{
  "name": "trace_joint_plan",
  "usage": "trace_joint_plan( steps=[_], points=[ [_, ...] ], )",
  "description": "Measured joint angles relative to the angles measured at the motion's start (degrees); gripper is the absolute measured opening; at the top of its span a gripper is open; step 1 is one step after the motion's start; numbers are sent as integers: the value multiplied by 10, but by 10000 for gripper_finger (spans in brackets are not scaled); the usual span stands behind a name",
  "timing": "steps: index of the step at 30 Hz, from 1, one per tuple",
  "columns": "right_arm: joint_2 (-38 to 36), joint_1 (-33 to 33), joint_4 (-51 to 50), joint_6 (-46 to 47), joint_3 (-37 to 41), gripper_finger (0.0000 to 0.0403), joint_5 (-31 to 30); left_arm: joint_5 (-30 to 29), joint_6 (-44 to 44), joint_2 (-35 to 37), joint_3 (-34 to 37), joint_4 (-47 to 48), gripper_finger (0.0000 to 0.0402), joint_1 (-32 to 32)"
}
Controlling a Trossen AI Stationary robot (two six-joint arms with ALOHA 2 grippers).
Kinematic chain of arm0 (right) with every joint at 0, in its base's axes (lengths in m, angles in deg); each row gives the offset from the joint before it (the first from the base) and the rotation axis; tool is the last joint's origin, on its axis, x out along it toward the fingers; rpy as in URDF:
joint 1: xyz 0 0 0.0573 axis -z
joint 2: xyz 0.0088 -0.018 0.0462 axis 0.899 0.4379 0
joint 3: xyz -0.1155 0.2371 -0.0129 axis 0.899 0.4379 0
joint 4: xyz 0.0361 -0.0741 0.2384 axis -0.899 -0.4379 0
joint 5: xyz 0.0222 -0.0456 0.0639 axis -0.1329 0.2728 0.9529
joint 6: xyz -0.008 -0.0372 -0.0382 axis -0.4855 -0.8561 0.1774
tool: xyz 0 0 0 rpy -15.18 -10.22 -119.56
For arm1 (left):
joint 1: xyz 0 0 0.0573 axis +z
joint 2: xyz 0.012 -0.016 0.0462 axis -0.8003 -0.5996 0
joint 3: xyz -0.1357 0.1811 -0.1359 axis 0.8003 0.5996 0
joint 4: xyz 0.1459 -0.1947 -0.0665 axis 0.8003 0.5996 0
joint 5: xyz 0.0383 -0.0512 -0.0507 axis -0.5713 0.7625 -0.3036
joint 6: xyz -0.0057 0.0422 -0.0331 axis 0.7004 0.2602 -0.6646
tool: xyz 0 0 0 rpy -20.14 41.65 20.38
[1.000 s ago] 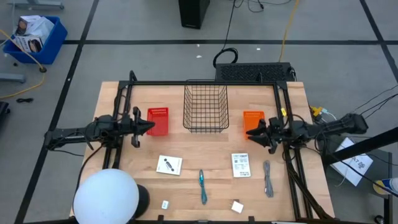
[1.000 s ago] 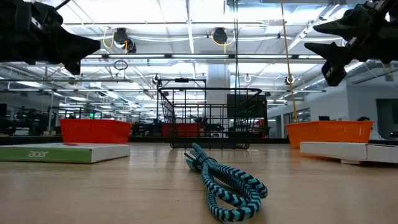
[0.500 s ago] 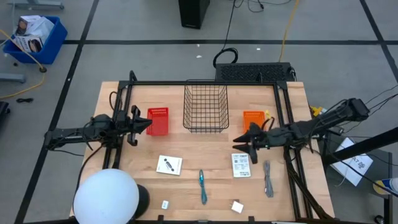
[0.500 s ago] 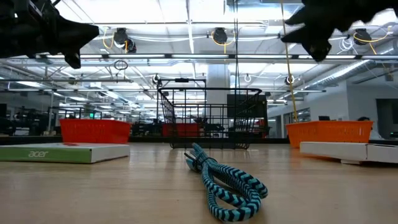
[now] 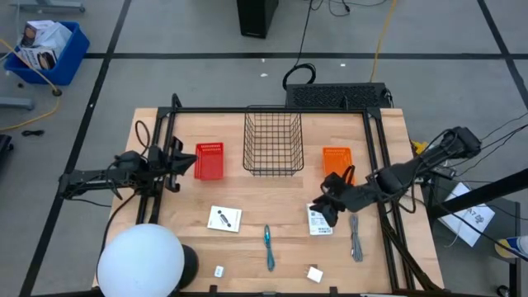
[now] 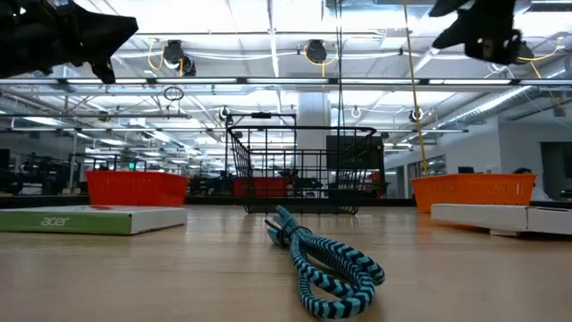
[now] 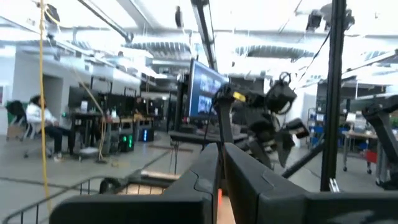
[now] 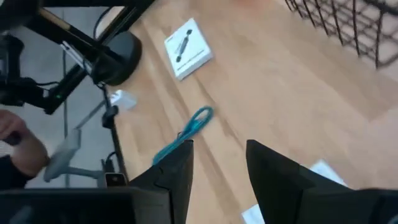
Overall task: Pick and place items into bin
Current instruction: Put the black charger cable into the red basket
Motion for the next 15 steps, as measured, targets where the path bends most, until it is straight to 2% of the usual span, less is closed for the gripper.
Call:
trace_joint_plan(
  steps=[7,10,15],
  points=[
    [46,-43,-185,136,-92,115,3,0,1,0,0,-24,31,0],
    [63,-53,-263,211,-115,116,43,0,-11,0,0,-19,31,0],
    [76,-70,-359,319,-110,132,110,0,-21,0,0,5,31,0]
  ],
)
